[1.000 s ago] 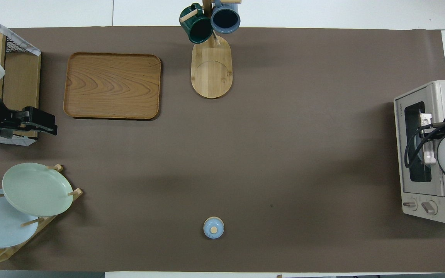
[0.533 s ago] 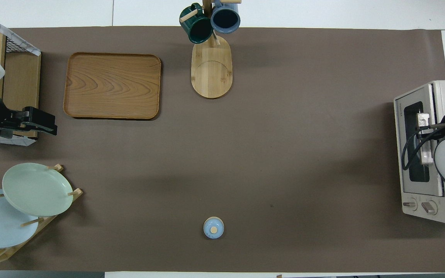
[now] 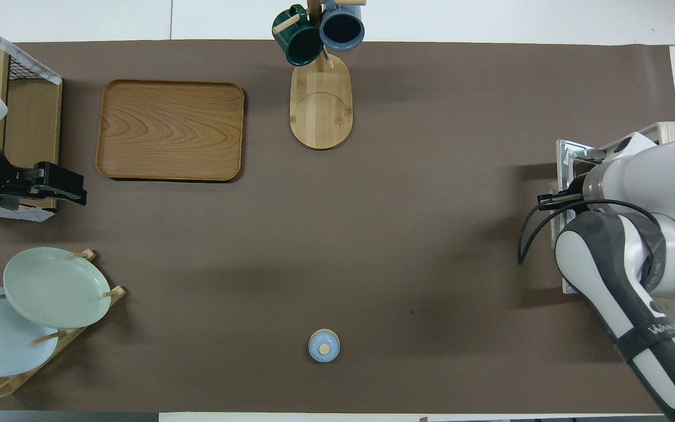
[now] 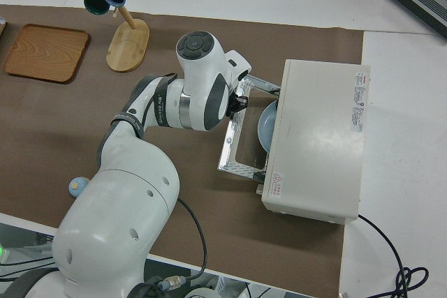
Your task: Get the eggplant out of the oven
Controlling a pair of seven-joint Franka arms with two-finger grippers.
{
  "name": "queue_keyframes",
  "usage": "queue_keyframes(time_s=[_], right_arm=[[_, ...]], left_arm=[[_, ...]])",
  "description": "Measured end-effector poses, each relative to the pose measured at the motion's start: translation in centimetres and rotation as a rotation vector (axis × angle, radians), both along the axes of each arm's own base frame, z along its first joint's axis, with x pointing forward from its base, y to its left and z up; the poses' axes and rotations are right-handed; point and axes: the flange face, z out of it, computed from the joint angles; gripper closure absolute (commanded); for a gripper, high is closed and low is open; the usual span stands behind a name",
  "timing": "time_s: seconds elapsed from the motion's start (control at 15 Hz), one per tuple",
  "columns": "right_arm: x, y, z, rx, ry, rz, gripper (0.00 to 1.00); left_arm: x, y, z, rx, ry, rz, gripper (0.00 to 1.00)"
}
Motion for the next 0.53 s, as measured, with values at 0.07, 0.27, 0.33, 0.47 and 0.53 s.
queue_keyframes(time_s=[0.07, 0.27, 0.33, 0.47, 0.53], right_arm=[[0.0, 0.4, -1.1, 0.001, -0.003, 0.004, 1.00], [0.3, 1.0, -3.6, -0.002, 0.007, 0.009, 1.00], [0.4, 1.1, -4.3, -0.001, 0.011, 0.000, 1.00], [0.6, 1.0, -5.6, 0.021, 0.016, -0.034, 1.00], [0.7, 0.9, -5.9, 0.026, 0.015, -0.044, 1.00]], left_arm=[[0.0, 0.0, 0.0, 0.000, 0.000, 0.000, 0.00], [0.0, 0.0, 0.0, 0.000, 0.000, 0.000, 0.00], [0.0, 0.0, 0.0, 0.000, 0.000, 0.000, 0.00], [0.0, 0.0, 0.0, 0.000, 0.000, 0.000, 0.00], [0.0, 0.0, 0.0, 0.000, 0.000, 0.000, 0.00]])
